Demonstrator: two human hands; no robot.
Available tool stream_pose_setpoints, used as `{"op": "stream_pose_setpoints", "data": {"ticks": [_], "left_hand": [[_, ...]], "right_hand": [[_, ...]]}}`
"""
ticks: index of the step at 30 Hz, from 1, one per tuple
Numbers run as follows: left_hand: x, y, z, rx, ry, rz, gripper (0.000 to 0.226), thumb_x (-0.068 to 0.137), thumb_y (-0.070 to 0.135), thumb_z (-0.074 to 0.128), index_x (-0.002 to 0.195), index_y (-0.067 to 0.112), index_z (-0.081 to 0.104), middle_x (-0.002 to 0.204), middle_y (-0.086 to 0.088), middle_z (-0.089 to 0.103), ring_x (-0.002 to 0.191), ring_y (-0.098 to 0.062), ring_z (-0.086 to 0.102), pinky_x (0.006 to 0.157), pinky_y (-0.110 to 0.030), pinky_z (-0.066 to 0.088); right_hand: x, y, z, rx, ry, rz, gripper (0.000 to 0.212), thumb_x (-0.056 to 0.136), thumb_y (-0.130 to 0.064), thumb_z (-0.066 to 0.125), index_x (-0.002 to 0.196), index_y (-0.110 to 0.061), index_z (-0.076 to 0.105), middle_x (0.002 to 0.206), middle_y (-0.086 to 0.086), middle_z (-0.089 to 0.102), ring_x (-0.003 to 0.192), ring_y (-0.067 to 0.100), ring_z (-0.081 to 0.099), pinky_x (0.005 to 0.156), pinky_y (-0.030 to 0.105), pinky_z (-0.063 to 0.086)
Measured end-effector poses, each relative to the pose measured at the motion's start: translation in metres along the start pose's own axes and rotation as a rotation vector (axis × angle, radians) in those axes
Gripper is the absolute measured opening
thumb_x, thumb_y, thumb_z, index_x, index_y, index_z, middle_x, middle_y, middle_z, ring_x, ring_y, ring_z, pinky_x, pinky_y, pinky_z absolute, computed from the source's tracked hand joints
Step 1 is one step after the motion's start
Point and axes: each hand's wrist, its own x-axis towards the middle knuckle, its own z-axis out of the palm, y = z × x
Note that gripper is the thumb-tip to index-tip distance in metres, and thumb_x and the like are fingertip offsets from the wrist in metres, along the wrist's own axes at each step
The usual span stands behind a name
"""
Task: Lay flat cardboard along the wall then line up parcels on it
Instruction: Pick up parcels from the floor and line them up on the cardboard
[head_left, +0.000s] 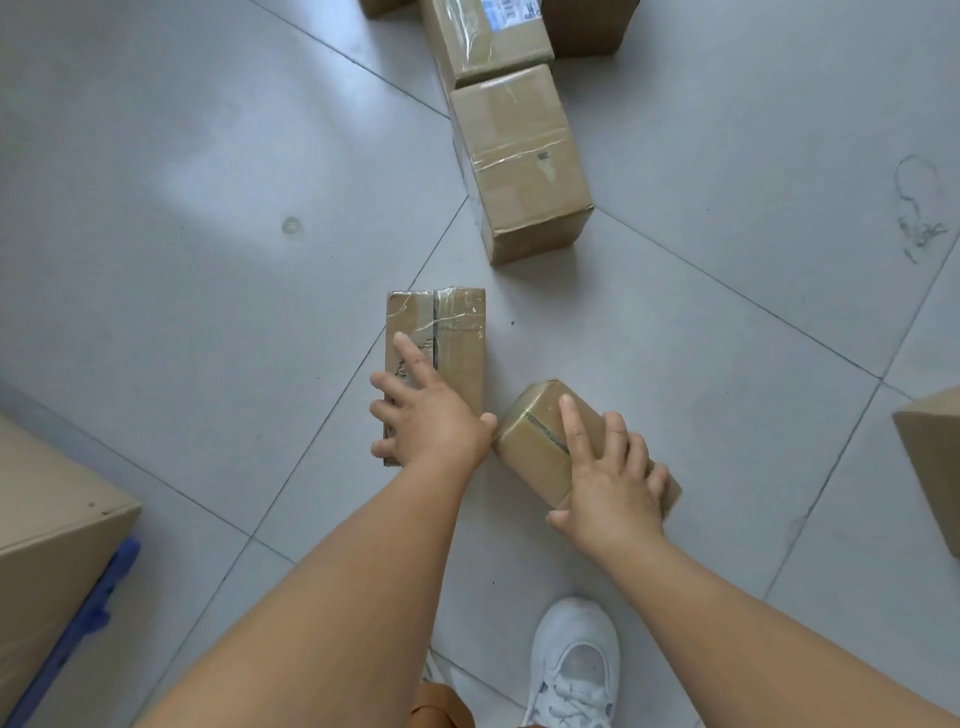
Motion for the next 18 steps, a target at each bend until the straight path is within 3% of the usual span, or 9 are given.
{"op": "stream_pose_setpoints", "data": {"ticks": [8,18], "left_hand": [[-0.03,-0.021,-0.057,-0.102,-0.022,-0.032,0.127,0.07,0.041,0.074,0.142,0.033,-0.031,0.142,-0.013,0.006,0.123,-0.031,0.025,0.089,-0.051,0.038],[-0.127,-0.036,-0.24,-0.305,0.134,-0.058,0.122,0.071,0.042,0.074,0.144,0.037,-0.024,0.139,-0.012,0.009,0.121,-0.032,0.026,0.093,-0.051,0.036]], "right_hand": [[-0.028,-0.013,-0.065,0.189,0.059,0.116,0.123,0.073,-0.046,0.074,0.141,-0.046,-0.029,0.153,0.008,-0.004,0.138,0.028,0.012,0.108,0.046,0.022],[-0.129,-0.065,-0.246,0.328,0.171,0.044,0.121,0.073,-0.047,0.073,0.14,-0.049,-0.027,0.155,0.003,-0.004,0.139,0.026,0.012,0.108,0.045,0.023]]}}
